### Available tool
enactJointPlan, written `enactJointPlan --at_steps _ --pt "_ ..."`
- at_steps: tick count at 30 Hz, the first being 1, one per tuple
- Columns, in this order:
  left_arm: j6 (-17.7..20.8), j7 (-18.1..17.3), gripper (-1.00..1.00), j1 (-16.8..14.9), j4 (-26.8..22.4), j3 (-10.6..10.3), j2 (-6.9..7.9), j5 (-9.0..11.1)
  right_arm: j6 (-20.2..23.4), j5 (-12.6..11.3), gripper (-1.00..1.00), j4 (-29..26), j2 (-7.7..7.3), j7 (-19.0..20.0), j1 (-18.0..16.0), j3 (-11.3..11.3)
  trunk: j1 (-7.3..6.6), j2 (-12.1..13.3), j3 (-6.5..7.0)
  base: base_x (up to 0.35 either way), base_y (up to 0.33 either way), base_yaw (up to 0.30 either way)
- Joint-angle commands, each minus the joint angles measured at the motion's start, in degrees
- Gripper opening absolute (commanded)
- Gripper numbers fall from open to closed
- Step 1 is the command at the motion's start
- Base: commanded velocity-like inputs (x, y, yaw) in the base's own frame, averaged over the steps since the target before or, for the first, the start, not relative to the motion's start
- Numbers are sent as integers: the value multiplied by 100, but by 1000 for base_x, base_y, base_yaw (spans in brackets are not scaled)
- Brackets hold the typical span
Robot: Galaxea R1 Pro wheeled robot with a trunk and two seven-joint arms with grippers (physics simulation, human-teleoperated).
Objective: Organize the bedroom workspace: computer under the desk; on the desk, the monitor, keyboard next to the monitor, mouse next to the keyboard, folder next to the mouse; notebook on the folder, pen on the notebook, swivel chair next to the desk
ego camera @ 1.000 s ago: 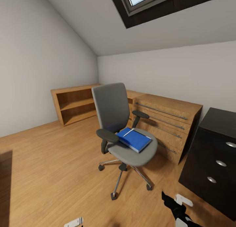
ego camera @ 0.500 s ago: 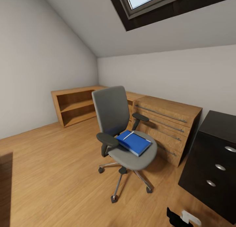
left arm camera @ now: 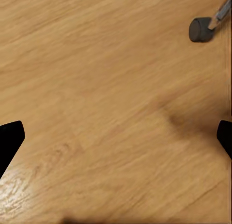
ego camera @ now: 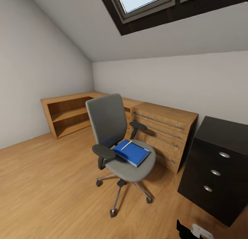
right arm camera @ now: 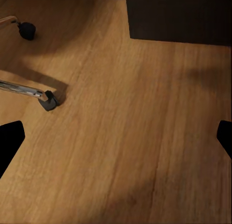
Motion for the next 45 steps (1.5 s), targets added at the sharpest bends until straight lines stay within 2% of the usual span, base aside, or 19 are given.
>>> enactJointPlan --at_steps 1,6,15,18,19,27,36,45 --pt "-18 10 100 -1 1 -10 0 22 -24 -59 100 13 2 32 -6 39 -24 39 13 0 0 -266" --pt "-18 -25 100 -1 5 -11 1 22 -37 -20 100 7 19 37 -5 49 -133 240 103 0 0 -271" --pt "-11 -92 100 -1 14 -13 6 17 -40 481 100 5 118 31 3 45 -331 601 264 0 0 -274" --pt "-7 -332 100 -1 14 -10 9 19 -40 563 100 5 124 30 4 43 -397 721 318 0 0 -274" --pt "-3 -511 100 -1 15 -5 13 20 -40 583 100 5 124 30 4 40 -419 761 336 0 0 -274" --pt "9 -942 100 -1 15 11 80 22 -41 624 100 5 127 29 6 43 -595 1082 480 0 0 -274" --pt "0 -973 100 -1 15 21 84 28 -41 629 100 5 127 29 55 45 -792 1443 661 0 0 -249" --pt "-3 -974 100 -1 15 24 86 31 -41 629 100 5 128 29 57 45 -990 1804 830 0 0 -112"
